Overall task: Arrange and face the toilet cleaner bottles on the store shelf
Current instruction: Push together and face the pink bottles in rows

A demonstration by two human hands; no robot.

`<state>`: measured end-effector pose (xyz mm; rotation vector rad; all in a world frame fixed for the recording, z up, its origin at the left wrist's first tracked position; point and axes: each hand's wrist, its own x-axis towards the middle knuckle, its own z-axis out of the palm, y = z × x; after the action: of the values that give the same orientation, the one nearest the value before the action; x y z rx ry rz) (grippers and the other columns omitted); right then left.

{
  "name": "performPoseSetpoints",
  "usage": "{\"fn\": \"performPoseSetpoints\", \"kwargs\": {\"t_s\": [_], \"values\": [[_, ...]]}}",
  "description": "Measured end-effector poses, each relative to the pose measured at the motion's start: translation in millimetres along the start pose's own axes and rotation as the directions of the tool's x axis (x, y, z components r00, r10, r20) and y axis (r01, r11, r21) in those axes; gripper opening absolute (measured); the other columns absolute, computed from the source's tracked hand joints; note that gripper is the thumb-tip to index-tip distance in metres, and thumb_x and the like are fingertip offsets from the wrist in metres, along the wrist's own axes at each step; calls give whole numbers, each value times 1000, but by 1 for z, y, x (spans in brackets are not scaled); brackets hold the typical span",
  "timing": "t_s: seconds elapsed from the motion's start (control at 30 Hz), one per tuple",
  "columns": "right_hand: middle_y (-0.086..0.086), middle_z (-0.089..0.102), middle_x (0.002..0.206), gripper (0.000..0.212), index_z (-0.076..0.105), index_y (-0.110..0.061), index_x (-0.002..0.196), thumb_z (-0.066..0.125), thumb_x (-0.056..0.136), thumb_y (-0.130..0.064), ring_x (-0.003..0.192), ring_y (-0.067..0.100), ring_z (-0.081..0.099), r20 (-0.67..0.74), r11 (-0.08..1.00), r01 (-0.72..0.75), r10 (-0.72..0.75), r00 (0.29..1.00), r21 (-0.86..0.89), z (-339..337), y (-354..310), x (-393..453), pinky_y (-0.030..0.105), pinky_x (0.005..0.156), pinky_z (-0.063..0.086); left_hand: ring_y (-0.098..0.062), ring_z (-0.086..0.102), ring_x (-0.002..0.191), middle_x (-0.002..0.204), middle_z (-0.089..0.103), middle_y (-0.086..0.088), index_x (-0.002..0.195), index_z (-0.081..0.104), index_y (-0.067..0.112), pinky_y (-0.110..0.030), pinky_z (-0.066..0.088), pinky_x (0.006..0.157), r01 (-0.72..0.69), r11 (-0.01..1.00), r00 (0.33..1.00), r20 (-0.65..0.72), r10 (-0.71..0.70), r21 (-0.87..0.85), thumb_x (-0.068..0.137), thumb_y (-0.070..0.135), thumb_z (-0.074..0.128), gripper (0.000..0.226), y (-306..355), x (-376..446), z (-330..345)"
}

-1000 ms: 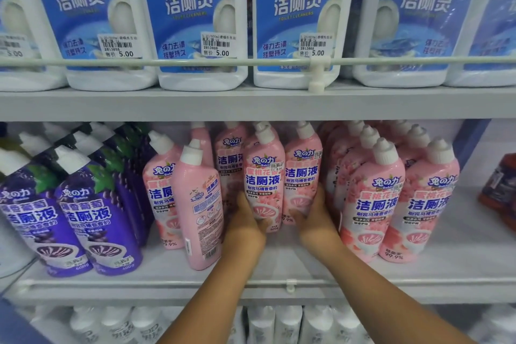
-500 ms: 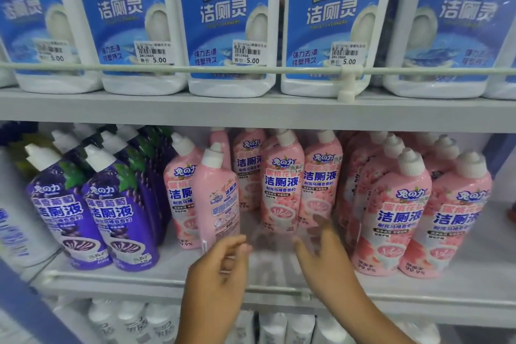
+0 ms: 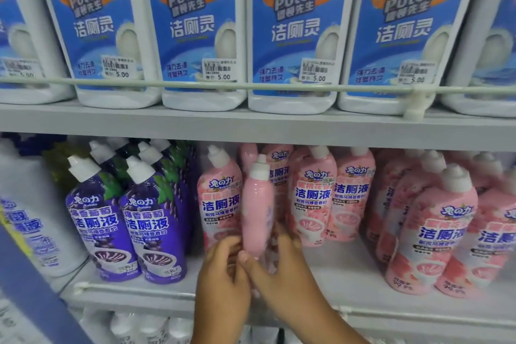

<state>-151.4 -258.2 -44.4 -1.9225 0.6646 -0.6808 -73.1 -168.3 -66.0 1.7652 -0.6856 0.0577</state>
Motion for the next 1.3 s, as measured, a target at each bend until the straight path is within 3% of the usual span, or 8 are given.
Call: {"fn": "performPoseSetpoints", "kwargs": {"t_s": [0.2,0.3,0.4,0.53,0.8,0.97,1.13,1.3], "values": [[-14,69,105,54,53,-28,118,85,74,-23,93,-6,66,-131,997,-44,51,990,56,-12,10,13,7,74,49,-4,65,83,97,58,18,94,63,42,-24,55,78,-78,997,994,-74,80,24,81,11,79,37,-11,11,-1],[-13,69,109,50,55,-31,117,84,77,-22,95,-1,66,-123,996,-49,58,991,80,-21,19,13,11,72,52,-24,55,107,118,44,3,118,55,14,-34,46,94,-39,994,979,-194,59,106,74,13,84,52,-22,21,-4],[-10,73,111,43,63,-27,117,80,80,-12,99,3,69,-137,992,-50,66,988,118,-32,27,16,24,84,57,-20,55,116,133,49,-5,139,39,17,-35,44,97,52,998,993,-107,-54,-18,74,11,85,80,-24,30,-4],[-13,76,109,40,62,-27,119,72,87,-6,102,3,70,-94,984,-58,74,993,166,-52,33,13,32,95,56,-22,69,100,109,72,3,133,50,29,-34,51,89,208,972,978,25,-207,-113,79,16,81,64,-31,56,-13],[-19,67,123,47,55,-41,127,64,94,-9,114,-4,63,-200,997,13,3,980,79,-101,59,-9,19,95,52,-9,74,93,99,78,11,111,62,29,-34,58,87,297,943,910,344,-231,-153,73,8,85,49,-20,45,4],[-5,58,136,56,45,-27,142,63,93,-6,125,8,56,-357,998,9,-32,934,-65,-115,75,-9,34,107,45,-9,73,100,106,77,12,112,61,44,-41,55,95,250,951,883,446,-146,-183,75,8,84,57,-2,27,41],[-3,38,154,110,11,-31,158,81,72,-26,142,15,42,-329,995,-63,36,944,-72,-108,88,-5,41,115,40,-8,71,104,112,75,15,116,57,52,-45,55,97,249,950,878,459,-139,-189,61,43,84,62,14,22,71],[6,40,152,98,12,-25,156,74,82,-10,139,24,44,-401,976,-191,134,906,-105,-104,81,7,40,114,40,-7,69,105,117,71,15,111,53,65,-40,55,96,199,967,912,390,-125,-156,62,48,81,59,18,21,86]]}}
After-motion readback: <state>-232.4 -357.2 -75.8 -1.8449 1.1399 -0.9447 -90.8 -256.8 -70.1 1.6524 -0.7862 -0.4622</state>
